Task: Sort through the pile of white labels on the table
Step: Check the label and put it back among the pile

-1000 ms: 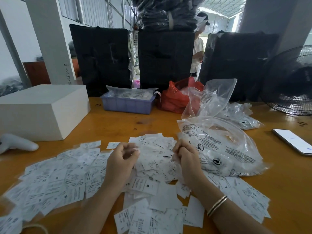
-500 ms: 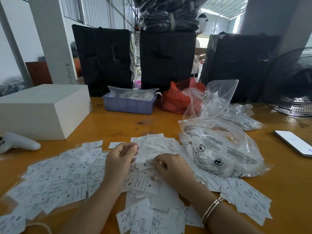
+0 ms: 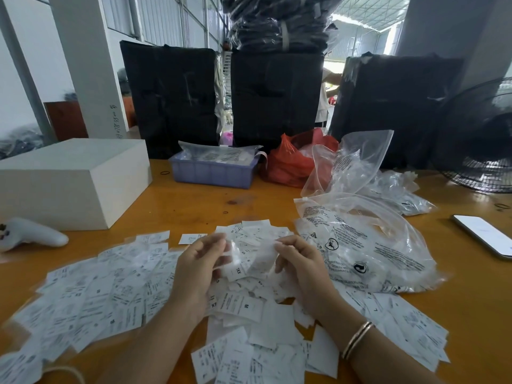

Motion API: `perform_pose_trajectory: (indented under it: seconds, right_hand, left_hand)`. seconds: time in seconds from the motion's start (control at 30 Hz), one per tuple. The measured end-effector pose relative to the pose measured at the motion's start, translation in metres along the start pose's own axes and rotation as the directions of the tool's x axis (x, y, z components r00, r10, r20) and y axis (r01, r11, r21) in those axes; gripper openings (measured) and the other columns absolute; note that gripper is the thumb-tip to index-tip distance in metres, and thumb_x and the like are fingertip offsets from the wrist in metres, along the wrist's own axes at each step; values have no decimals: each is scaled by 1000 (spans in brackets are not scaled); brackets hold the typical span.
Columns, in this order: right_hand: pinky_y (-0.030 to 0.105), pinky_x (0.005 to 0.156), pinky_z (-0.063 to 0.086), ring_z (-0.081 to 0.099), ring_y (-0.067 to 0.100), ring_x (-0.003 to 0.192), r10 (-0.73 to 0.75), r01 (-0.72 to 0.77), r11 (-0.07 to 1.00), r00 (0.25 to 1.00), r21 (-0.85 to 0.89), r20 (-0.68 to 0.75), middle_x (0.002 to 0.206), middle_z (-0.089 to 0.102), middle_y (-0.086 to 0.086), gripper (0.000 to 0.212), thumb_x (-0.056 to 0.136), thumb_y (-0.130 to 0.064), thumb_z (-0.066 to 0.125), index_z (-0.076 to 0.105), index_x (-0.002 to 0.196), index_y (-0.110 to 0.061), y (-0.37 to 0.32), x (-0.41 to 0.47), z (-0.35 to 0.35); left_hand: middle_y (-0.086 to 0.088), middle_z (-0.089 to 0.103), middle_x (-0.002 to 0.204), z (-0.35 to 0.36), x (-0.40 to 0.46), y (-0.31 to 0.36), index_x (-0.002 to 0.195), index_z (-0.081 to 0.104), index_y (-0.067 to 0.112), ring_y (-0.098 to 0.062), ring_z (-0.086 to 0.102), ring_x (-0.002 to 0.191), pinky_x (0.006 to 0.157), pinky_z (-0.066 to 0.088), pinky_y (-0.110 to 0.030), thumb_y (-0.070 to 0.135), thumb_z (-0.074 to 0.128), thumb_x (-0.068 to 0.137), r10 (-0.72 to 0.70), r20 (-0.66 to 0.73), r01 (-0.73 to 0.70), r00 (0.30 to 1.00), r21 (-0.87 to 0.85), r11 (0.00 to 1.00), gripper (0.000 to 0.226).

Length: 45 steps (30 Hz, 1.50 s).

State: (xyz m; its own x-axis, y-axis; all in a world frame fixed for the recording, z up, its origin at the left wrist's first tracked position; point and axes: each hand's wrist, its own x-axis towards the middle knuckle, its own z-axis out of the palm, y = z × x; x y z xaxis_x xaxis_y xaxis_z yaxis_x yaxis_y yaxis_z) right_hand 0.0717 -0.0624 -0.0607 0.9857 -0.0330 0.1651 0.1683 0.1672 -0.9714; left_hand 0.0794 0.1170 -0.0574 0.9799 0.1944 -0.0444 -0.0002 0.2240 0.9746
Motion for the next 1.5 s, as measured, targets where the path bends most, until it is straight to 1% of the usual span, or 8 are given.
perform_pose_trajectory:
  seconds: [0.13, 0.23, 0.43, 0.57, 0.8, 1.1, 1.27, 1.5]
  right_hand:
    - [16, 66, 49, 69, 17, 75, -84, 84, 996, 994, 0, 74, 76, 72, 4, 11, 91, -3, 54, 63, 87, -7, -1, -4, 0]
    - [8, 52, 41, 56, -4, 54, -118, 129, 981, 990, -147, 82, 59, 62, -14, 13, 93, -6, 54, 65, 87, -6, -2, -6, 5]
    - [20, 45, 36, 40, 13, 51, -78, 62, 937, 996, -343, -35, 73, 68, -8, 27, 91, -7, 59, 70, 83, -31, 3, -2, 7]
    - [12, 56, 44, 58, 3, 62, -68, 63, 920, 998, -386, 2, 83, 70, -15, 50, 91, 4, 48, 73, 72, -36, -1, -4, 9]
    - [11, 46, 40, 55, -1, 52, 35, 0, 935, 995, -356, 93, 59, 62, -13, 11, 86, -26, 67, 73, 80, -19, -1, -5, 11]
    - [12, 45, 40, 49, -3, 44, -28, 39, 953, 999, -301, 40, 51, 60, -13, 19, 80, -30, 71, 65, 64, -21, -6, -8, 9]
    - [10, 37, 35, 48, -1, 39, -54, 73, 909, 997, -411, 59, 47, 56, -16, 24, 82, -28, 72, 63, 60, -29, -1, -7, 12]
    - [12, 43, 36, 41, 2, 43, -88, 88, 972, 996, -217, 10, 62, 58, -12, 22, 88, -20, 64, 69, 97, -40, -1, -8, 6]
  left_hand:
    - [0, 75, 90, -1, -1, 3, 95, 68, 15, -14, 72, 76, 59, 51, -26, 8, 65, 86, -44, 47, 50, 998, -139, 989, 12]
    - [-9, 73, 94, 1, -3, 5, 99, 64, 14, -17, 73, 79, 53, 53, -22, -1, 64, 83, -46, 108, 72, 993, -243, 967, 22]
    - [-16, 67, 97, 1, -4, 4, 106, 61, 10, -22, 72, 86, 59, 56, -23, 5, 69, 67, -7, 242, 95, 970, -356, 930, 40]
    - [-13, 70, 97, 4, -8, -2, 99, 66, 11, -24, 71, 92, 64, 56, -23, 7, 70, 66, -14, 280, 98, 960, -287, 953, 33]
    - [2, 72, 79, 8, -13, -3, 83, 72, 31, -16, 70, 71, 61, 53, -24, 27, 73, 63, -11, 259, 19, 966, -29, 999, 21]
    - [9, 72, 82, 7, -15, 1, 107, 60, 31, -5, 68, 72, 61, 51, -17, 52, 67, 59, 17, 304, -77, 952, 186, 980, 52]
    - [13, 70, 70, 6, -17, 1, 84, 71, 39, -1, 65, 61, 55, 48, -14, 56, 65, 59, 16, 336, -121, 942, 294, 948, 31]
    - [12, 72, 78, 5, -10, -1, 85, 70, 20, -9, 66, 79, 65, 47, -20, 47, 65, 75, 65, 150, -98, 987, 226, 969, 29]
